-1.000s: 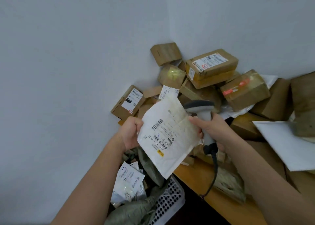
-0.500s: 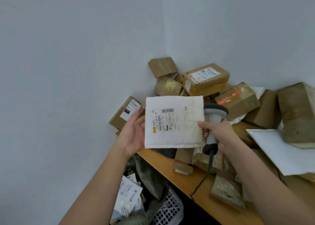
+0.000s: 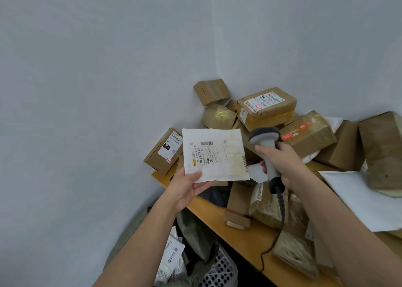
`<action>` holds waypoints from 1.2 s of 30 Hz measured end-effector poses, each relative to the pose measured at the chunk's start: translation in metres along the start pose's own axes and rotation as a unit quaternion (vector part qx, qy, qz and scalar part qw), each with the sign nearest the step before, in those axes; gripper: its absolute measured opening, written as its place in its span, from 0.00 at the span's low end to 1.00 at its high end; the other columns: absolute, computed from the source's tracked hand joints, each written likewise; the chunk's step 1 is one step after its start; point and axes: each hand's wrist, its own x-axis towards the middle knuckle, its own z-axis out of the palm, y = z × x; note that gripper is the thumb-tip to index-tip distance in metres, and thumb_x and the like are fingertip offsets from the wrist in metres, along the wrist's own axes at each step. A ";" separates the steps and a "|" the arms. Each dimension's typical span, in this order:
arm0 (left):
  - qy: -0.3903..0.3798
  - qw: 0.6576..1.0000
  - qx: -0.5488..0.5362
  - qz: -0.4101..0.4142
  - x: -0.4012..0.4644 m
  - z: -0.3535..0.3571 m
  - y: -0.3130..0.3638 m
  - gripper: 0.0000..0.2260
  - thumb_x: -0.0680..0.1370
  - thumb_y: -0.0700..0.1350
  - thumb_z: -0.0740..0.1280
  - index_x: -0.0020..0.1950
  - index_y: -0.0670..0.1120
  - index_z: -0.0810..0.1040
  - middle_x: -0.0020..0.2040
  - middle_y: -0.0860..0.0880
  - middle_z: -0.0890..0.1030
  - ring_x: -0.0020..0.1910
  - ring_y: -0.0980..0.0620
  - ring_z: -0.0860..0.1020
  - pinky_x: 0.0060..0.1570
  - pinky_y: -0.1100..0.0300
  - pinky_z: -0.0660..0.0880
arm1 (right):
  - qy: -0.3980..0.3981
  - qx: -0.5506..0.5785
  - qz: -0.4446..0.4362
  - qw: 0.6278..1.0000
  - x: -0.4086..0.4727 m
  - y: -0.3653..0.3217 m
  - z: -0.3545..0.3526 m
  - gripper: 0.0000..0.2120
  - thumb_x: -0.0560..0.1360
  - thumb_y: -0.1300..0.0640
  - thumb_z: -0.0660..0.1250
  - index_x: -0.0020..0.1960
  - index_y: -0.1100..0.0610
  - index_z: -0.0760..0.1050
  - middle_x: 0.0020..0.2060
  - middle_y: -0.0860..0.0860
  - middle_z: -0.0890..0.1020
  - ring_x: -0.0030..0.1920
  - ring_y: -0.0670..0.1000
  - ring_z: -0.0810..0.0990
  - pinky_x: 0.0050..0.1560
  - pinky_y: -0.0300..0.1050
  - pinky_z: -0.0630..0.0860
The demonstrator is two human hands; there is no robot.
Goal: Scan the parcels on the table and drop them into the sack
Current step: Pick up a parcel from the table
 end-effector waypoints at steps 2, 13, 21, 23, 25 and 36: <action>0.015 0.999 0.035 -0.005 0.000 -0.001 0.002 0.14 0.79 0.29 0.63 0.61 0.42 0.75 0.58 0.42 0.82 0.51 0.43 0.83 0.38 0.56 0.82 | -0.047 -0.044 -0.032 0.997 -0.007 -0.008 0.001 0.14 0.76 0.55 0.71 0.59 0.57 0.73 0.44 0.56 0.79 0.36 0.50 0.77 0.34 0.43 0.77; -0.097 0.866 0.490 -0.017 -0.012 0.011 0.041 0.11 0.76 0.32 0.68 0.50 0.47 0.83 0.54 0.49 0.85 0.53 0.51 0.83 0.50 0.61 0.80 | -0.129 -0.120 -0.095 0.980 0.001 0.003 0.005 0.25 0.68 0.62 0.77 0.61 0.54 0.71 0.45 0.53 0.83 0.36 0.49 0.79 0.36 0.43 0.78; -0.120 0.768 0.629 -0.013 -0.024 0.017 0.054 0.10 0.77 0.32 0.67 0.52 0.44 0.84 0.54 0.47 0.84 0.55 0.49 0.82 0.58 0.53 0.79 | -0.161 -0.046 -0.081 0.983 0.000 0.009 -0.003 0.35 0.68 0.65 0.77 0.68 0.50 0.64 0.53 0.54 0.83 0.48 0.50 0.82 0.36 0.40 0.77; -0.099 0.758 0.645 0.025 -0.025 0.022 0.057 0.12 0.77 0.33 0.67 0.47 0.49 0.84 0.51 0.49 0.84 0.54 0.49 0.81 0.58 0.52 0.79 | -0.187 -0.033 -0.075 0.979 -0.004 0.010 -0.003 0.33 0.69 0.68 0.75 0.67 0.50 0.64 0.48 0.56 0.85 0.44 0.49 0.84 0.35 0.40 0.77; -0.061 0.789 0.605 0.089 -0.024 0.021 0.059 0.11 0.75 0.34 0.69 0.47 0.51 0.82 0.48 0.52 0.84 0.51 0.51 0.82 0.57 0.50 0.79 | -0.167 -0.035 -0.080 0.982 -0.007 0.010 -0.003 0.32 0.69 0.68 0.75 0.66 0.51 0.66 0.45 0.56 0.85 0.41 0.49 0.83 0.35 0.41 0.77; -0.148 0.939 0.309 -0.025 -0.016 0.003 0.005 0.14 0.76 0.35 0.69 0.62 0.40 0.78 0.59 0.45 0.83 0.59 0.46 0.81 0.59 0.49 0.78 | -0.032 0.093 -0.065 0.993 -0.006 -0.006 -0.023 0.28 0.70 0.70 0.74 0.64 0.56 0.67 0.47 0.59 0.76 0.32 0.50 0.73 0.36 0.46 0.77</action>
